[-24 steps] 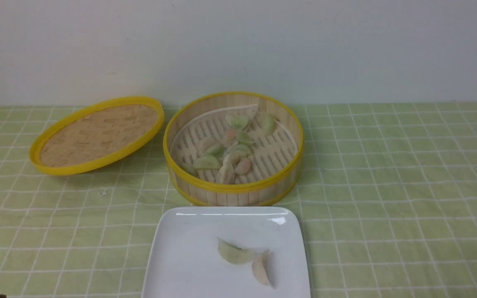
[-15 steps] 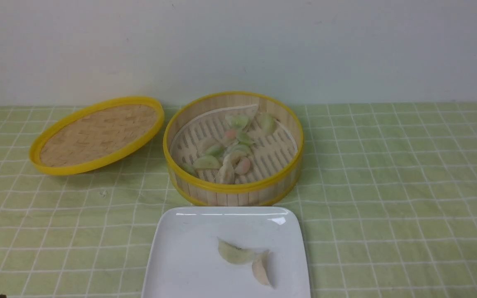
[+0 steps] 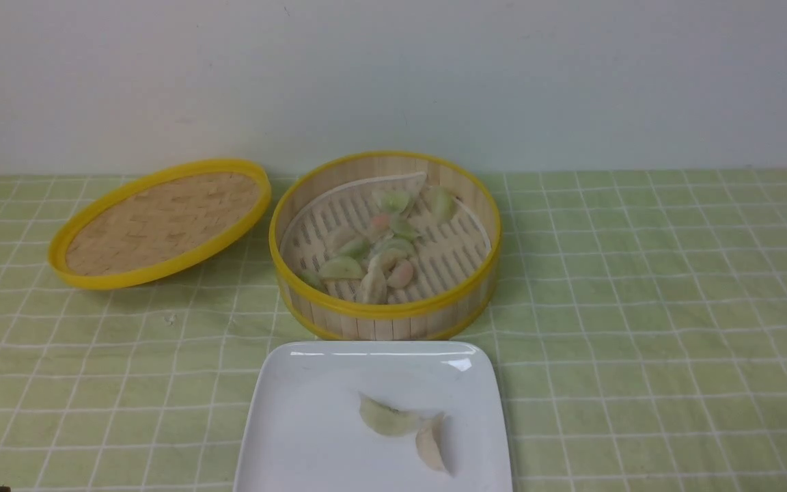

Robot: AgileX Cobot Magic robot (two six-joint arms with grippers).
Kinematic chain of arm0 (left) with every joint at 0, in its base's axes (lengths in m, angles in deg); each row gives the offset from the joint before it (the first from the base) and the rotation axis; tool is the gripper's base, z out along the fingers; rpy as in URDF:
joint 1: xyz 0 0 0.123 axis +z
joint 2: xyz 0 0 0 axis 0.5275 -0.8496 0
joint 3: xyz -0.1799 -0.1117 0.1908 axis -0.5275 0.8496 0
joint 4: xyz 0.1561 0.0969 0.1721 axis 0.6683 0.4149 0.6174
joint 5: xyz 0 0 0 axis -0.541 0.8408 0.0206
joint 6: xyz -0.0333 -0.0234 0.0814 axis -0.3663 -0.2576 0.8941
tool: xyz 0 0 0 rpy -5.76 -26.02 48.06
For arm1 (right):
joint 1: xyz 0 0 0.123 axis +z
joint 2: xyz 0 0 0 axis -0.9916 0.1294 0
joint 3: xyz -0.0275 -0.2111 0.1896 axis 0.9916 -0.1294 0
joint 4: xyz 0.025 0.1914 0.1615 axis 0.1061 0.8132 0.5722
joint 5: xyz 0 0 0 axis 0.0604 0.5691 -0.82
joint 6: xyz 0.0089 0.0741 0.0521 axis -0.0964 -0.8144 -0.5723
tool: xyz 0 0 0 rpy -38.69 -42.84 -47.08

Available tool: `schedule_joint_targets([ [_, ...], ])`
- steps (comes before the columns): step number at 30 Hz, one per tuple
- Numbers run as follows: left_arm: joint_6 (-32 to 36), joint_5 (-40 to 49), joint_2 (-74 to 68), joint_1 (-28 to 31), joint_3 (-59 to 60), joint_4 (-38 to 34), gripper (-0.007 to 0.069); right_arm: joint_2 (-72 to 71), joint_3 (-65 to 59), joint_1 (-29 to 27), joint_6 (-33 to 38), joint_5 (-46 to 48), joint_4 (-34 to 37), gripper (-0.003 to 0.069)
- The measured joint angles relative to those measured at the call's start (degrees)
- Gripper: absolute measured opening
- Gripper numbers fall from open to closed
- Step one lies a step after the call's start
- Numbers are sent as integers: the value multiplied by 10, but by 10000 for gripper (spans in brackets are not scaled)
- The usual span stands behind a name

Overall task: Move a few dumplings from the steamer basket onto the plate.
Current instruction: Use the left arm to grab a dumpling from the steamer

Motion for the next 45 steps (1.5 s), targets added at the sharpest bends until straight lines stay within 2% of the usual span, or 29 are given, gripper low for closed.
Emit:
schedule_joint_targets([
  [5, 1, 0, 0, 0, 0, 2, -6, 0, 0, 0, 0, 0, 0, -14],
  [8, 2, -3, 0, 0, 0, 29, -6, 0, 0, 0, 0, 0, 0, -14],
  [13, -12, -39, 0, 0, 1, 25, -6, 0, 0, 0, 1, 0, 0, -14],
  [17, -66, -111, 0, 0, 1, -51, -6, 0, 0, 0, 3, 0, 0, -14],
  [20, -153, -219, 0, 0, 1, -200, -6, 0, 0, 0, 2, -2, -1, -14],
  [22, -170, -252, 0, 0, 1, -248, -6, 0, 0, 0, -5, -7, 10, -14],
  [24, -178, -286, 0, 0, 1, -302, -6, 0, -4, 0, -33, -23, 61, -14],
  [25, -179, -312, 0, 0, 1, -341, -6, 0, -4, 0, -56, -41, 122, -14],
  [27, -180, -335, 0, 0, 1, -372, -6, 0, -4, 0, -78, -62, 181, -14],
  [28, -180, -372, 0, 0, 1, -416, -6, 0, -4, 0, -101, -102, 264, -14],
  [29, -181, -391, 0, 0, 1, -443, -6, 0, -4, 0, -101, -119, 304, -14],
  [33, -181, -450, 0, 0, 1, -492, -6, 0, -4, 0, -101, -163, 398, -14],
  [40, -231, -503, 0, 0, -7, -505, -6, 0, -4, 0, -72, -231, 450, -14],
  [44, -191, -480, -1, 0, -63, -454, -6, 0, 44, 0, -43, -207, 446, -14],
  [45, -156, -444, -12, 0, -100, -421, -6, 3, 98, 0, -14, -165, 426, -14],
])
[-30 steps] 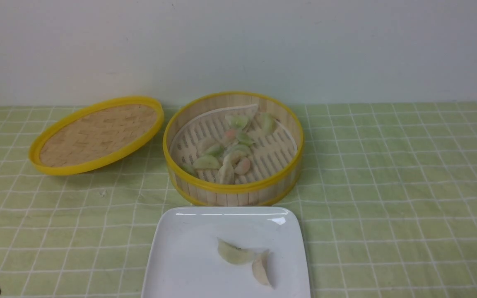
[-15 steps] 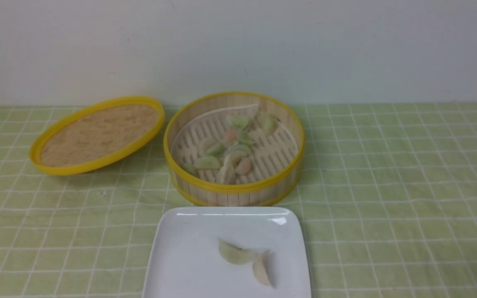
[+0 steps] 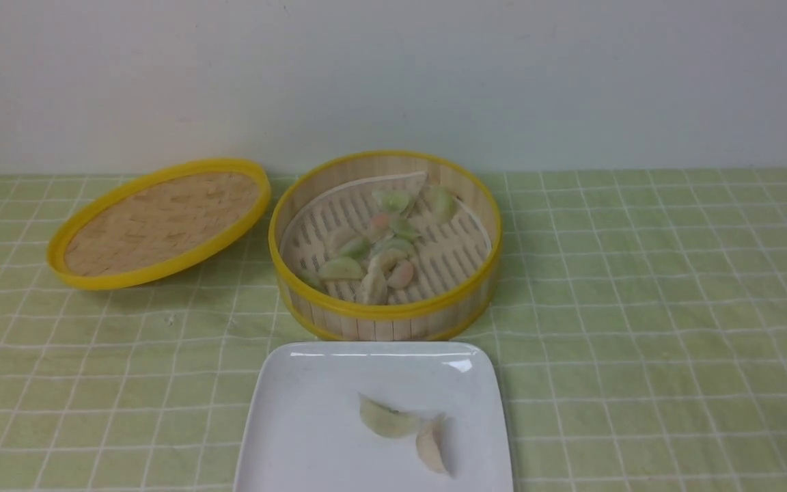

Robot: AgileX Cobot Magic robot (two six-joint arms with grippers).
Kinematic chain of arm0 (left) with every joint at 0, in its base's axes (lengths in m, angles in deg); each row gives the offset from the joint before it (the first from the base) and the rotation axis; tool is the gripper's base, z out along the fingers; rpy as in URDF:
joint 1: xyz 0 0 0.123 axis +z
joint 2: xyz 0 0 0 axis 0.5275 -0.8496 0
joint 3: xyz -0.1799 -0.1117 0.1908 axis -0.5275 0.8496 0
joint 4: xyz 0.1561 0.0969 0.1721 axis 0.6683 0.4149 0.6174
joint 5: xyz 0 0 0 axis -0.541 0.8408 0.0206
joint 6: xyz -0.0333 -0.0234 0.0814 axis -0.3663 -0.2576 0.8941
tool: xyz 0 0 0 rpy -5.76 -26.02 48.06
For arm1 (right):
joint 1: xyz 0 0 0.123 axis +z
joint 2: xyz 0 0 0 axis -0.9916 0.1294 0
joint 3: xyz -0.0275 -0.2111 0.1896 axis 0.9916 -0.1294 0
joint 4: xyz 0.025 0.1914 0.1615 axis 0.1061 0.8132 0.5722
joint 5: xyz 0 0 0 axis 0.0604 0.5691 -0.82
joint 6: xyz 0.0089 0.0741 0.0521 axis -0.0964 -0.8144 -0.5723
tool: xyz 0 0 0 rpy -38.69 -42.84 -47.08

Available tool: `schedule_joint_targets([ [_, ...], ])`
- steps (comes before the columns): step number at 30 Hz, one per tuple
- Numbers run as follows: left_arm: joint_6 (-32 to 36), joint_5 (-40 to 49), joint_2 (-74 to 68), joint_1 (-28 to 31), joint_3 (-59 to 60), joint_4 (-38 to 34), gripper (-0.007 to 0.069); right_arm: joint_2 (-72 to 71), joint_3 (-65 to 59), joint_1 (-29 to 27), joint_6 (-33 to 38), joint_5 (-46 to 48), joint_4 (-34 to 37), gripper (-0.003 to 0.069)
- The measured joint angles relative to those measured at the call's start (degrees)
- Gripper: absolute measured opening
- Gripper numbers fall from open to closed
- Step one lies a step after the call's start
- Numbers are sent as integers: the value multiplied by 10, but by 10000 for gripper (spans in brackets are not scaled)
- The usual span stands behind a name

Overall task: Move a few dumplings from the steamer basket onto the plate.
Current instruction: Use the left arm to grab a dumpling from the steamer

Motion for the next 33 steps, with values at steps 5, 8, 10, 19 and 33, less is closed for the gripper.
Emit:
schedule_joint_targets([
  [5, 85, 207, -122, 0, -158, 107, -6, 99, 170, 0, 68, 153, -30, -14],
  [8, 120, 379, -221, 0, -253, 141, -6, 188, 241, 0, 98, 243, -39, -14],
  [10, 150, 506, -305, 0, -316, 154, -6, 252, 292, 0, 127, 314, -46, -14],
  [19, 258, 788, -637, 0, -501, 166, -6, 495, 428, 0, 173, 523, -155, -14],
  [33, 307, 835, -1019, -135, -834, 229, -6, 656, 493, 0, 76, 626, -332, -14],
])
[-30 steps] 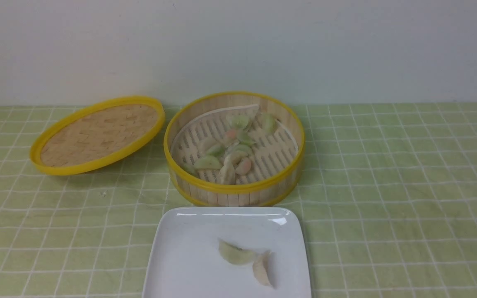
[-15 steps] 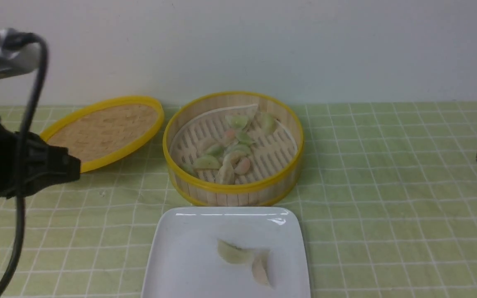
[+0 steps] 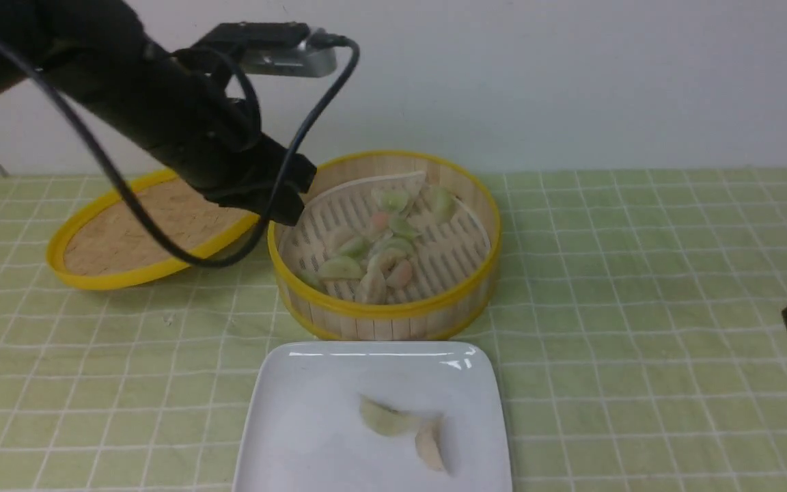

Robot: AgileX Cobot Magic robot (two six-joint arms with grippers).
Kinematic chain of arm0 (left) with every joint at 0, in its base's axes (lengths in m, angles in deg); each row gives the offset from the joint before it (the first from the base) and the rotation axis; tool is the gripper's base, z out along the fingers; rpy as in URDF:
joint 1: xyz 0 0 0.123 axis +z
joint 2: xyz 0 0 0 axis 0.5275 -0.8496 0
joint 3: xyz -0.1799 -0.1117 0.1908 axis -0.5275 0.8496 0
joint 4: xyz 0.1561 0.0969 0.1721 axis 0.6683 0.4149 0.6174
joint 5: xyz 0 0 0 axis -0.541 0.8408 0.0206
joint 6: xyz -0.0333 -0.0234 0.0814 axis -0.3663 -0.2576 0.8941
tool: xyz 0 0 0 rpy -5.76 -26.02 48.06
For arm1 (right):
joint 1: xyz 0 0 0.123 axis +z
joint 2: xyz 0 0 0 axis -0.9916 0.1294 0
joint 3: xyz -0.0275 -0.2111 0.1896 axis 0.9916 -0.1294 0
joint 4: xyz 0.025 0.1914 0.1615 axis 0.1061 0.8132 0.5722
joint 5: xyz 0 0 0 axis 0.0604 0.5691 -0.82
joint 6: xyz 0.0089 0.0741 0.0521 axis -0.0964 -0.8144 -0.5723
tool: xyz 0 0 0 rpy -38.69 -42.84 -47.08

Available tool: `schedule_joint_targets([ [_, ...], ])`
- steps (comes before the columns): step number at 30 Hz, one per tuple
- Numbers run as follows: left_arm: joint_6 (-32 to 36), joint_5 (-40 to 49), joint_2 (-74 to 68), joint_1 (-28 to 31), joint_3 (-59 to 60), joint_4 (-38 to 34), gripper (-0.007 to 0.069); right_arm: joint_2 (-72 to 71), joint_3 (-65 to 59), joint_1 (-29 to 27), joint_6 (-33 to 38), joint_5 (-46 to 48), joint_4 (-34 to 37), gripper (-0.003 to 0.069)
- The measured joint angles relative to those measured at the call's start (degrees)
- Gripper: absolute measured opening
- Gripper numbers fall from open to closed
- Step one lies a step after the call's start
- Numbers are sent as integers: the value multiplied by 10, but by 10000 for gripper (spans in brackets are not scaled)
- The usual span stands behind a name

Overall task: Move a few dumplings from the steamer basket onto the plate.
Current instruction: Use the left arm to grab a dumpling from the steamer

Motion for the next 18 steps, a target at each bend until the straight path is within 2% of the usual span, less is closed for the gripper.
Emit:
schedule_joint_targets([
  [4, 13, 24, -95, -14, -78, 35, 8, 0, 1, 0, -2, 11, 11, -14],
  [7, 15, 29, -143, -26, -114, 66, 59, 0, 1, 0, -3, 20, 13, -14],
  [12, 15, 2, -193, -45, -137, 128, 236, 0, 1, 0, -16, 23, 16, -14],
  [13, 15, -4, -197, -47, -137, 132, 253, 0, 1, 0, -16, 23, 17, -14],
  [15, 15, -28, -213, -55, -140, 142, 350, 0, 1, 0, -22, 23, 20, -14],
  [18, 15, -59, -228, -60, -140, 143, 409, 0, 1, 0, -27, 24, 22, -14],
])
